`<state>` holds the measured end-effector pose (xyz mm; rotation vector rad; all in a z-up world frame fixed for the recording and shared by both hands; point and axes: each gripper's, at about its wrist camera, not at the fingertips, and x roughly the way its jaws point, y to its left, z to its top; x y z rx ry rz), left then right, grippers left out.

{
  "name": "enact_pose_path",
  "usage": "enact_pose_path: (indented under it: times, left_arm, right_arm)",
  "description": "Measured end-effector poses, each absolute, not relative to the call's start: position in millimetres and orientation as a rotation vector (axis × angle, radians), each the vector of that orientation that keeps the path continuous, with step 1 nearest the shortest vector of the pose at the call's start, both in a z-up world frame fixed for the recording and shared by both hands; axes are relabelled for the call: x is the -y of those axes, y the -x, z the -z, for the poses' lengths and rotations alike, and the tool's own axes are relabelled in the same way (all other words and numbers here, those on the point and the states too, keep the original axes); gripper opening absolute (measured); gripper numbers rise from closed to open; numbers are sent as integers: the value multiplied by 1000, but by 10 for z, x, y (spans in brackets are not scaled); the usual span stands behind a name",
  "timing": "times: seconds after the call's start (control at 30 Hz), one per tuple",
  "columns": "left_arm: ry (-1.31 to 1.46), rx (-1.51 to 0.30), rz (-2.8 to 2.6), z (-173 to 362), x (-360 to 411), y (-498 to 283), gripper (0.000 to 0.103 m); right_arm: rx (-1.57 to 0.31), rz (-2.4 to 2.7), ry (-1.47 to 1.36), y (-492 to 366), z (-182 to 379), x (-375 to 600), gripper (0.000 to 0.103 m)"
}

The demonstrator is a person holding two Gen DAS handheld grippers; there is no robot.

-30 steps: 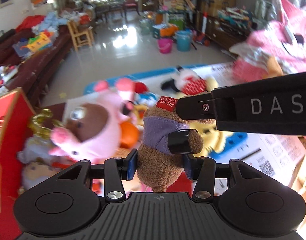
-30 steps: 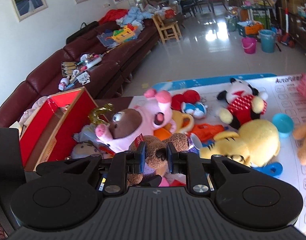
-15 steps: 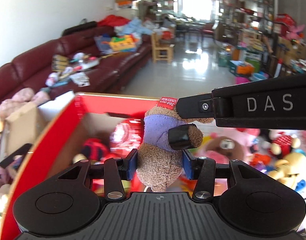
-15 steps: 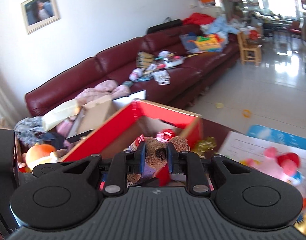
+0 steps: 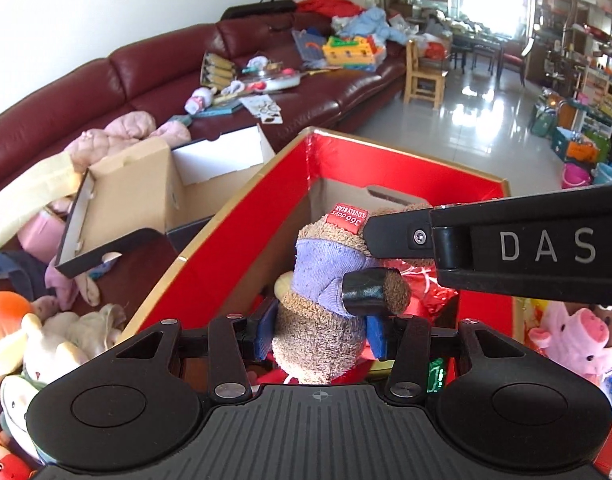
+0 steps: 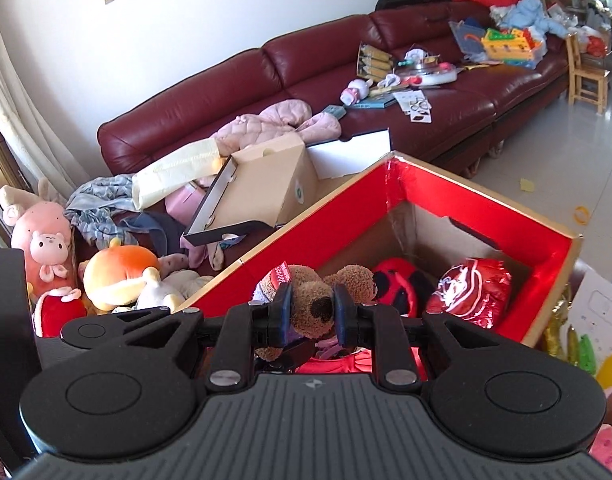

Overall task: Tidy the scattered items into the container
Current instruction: 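Lower the teddy bear into the red box and open both tools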

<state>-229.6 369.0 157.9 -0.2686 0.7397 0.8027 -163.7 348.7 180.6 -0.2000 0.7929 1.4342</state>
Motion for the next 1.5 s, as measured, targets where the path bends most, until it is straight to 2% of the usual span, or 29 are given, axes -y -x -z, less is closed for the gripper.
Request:
enact_pose_path:
  times: [0.3,0.33,0.37,0.4,0.43,0.47,0.5,0.93,1.5]
  left_arm:
    - [288,-747,-811,-1542,-3876,2209,48]
    - [284,-747,-813,-1553,-3916,2175,48]
    - [274,-752,-821,-1563,-3945,2160,53]
    - [267,-757,-830,-1572,-3976,2142,68]
    - [260,-754,-853,-1580,-3994,2148,74]
    - [254,-739,-869,-1600,-3995,2166,88]
    - [248,-723,-880,-1619,-3987,2186,95]
    - [249,-758,-866,-1516,-3872,2117,96]
    - [276,-798,-880,-1369,-3749,2109,97]
  right_arm:
    - [-816,-1423,210,1591,-1749,-3740,25]
    - [-813,-1425,203,1583,-1759,-3762,28]
    - [-810,-1426,196,1573,-1771,-3781,30]
    - [-812,-1418,189,1556,-1780,-3799,42]
    - [-818,-1411,169,1529,-1791,-3803,66]
    - [-811,-1404,144,1501,-1805,-3787,74]
    - [-790,-1402,124,1484,-1819,-3760,77]
    - [-839,-1363,173,1411,-1642,-3570,81]
    - [-843,-1388,221,1393,-1699,-3374,87]
